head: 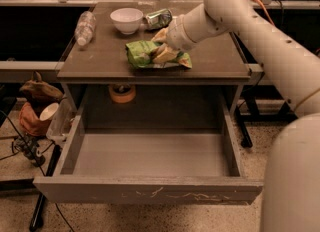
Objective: Pick green rice chip bag from top drawer and place on counter
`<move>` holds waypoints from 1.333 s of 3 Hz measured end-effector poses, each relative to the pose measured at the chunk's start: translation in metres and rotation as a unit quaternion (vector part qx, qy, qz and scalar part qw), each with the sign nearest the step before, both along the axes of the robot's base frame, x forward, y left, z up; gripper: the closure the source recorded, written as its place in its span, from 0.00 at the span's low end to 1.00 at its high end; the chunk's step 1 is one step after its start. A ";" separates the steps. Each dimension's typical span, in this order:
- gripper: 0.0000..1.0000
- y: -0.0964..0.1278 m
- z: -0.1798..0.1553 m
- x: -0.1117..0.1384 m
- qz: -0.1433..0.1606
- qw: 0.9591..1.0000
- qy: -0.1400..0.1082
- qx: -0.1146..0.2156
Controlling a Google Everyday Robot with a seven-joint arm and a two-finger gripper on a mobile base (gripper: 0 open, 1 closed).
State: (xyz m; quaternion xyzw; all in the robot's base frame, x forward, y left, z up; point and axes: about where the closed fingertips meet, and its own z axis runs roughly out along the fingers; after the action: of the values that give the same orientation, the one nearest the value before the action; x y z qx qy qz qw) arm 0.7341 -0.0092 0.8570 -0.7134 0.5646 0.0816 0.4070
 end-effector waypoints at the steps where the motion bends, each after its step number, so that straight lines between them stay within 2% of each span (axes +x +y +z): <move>1: 0.82 0.003 -0.002 -0.002 0.010 1.000 0.015 0.005; 4: 0.12 0.003 -0.002 -0.002 0.010 1.000 0.015 0.005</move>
Offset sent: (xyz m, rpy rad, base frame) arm -0.0023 0.0029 -0.0022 0.0108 0.0300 0.0197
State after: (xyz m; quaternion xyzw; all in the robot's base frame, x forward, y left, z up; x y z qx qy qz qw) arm 0.7318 -0.0063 0.8547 -0.7155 0.5631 0.0994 0.4014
